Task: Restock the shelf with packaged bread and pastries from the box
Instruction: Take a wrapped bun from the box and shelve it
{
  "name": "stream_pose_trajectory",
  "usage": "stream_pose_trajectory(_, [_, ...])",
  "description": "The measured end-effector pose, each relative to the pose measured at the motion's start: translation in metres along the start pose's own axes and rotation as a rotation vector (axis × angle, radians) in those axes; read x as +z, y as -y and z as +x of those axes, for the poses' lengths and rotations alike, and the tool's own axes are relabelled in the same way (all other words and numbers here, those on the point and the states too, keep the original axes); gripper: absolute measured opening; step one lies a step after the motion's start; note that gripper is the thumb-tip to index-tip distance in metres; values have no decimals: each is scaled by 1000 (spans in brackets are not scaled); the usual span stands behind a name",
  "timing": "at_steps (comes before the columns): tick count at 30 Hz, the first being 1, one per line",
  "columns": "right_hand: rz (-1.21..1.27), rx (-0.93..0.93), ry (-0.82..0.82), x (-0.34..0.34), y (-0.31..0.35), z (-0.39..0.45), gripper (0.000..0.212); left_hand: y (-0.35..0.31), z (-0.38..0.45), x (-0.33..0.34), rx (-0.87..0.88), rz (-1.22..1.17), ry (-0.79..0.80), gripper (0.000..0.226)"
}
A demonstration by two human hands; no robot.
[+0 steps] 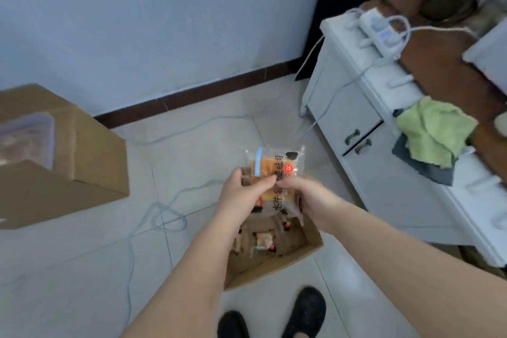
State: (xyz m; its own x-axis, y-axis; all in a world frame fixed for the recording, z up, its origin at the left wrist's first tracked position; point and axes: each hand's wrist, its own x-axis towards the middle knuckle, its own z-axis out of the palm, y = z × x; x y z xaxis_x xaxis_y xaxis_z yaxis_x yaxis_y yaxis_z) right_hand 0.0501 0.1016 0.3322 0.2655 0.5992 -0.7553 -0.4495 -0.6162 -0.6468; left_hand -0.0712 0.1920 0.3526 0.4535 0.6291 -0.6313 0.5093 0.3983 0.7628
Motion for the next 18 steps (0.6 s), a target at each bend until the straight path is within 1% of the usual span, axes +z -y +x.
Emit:
stream_pose_trajectory(1, [-20, -76, -14, -2, 28, -28, 111, -34, -22, -2, 75, 9, -1, 37])
stream_pose_trajectory(2, [-23, -157, -21, -7, 55, -56, 116, -66, -44, -3, 148, 17, 1, 39])
stream_pose_trajectory(3, [-18, -235, -17, -11, 81, -87, 110, -93, -65, -1, 212, 17, 8, 40])
stream_pose_trajectory(4, [-12, -304, 10, -14, 106, -121, 95, -119, -87, 3, 282, 14, 15, 40])
stream_pose_trajectory(5, [-3, -377, 35, -18, 128, -154, 75, -144, -106, 7, 356, 21, 33, 37])
stream_pose_trajectory(6, [18, -450, 35, -24, 146, -182, 59, -170, -126, 11, 431, 34, 56, 34])
stream_pose_trajectory(7, [51, -516, 22, -28, 160, -209, 52, -192, -144, 15, 501, 45, 81, 32])
stream_pose_trajectory(8, [69, -579, -9, -33, 172, -233, 52, -212, -159, 21, 569, 52, 106, 33])
stream_pose_trajectory(11, [101, -714, -181, -41, 195, -295, 65, -263, -202, 36, 700, 78, 209, 40])
stream_pose_trajectory(12, [138, -757, -238, -43, 200, -313, 62, -278, -215, 41, 734, 90, 266, 43])
stream_pose_trajectory(14, [239, -837, -335, -45, 203, -350, 44, -299, -237, 50, 801, 90, 400, 43])
stream_pose_trajectory(16, [362, -889, -395, -43, 198, -383, 37, -311, -255, 57, 847, 47, 529, 42])
stream_pose_trajectory(18, [504, -958, -462, -40, 190, -411, 29, -312, -269, 67, 846, -5, 573, 53])
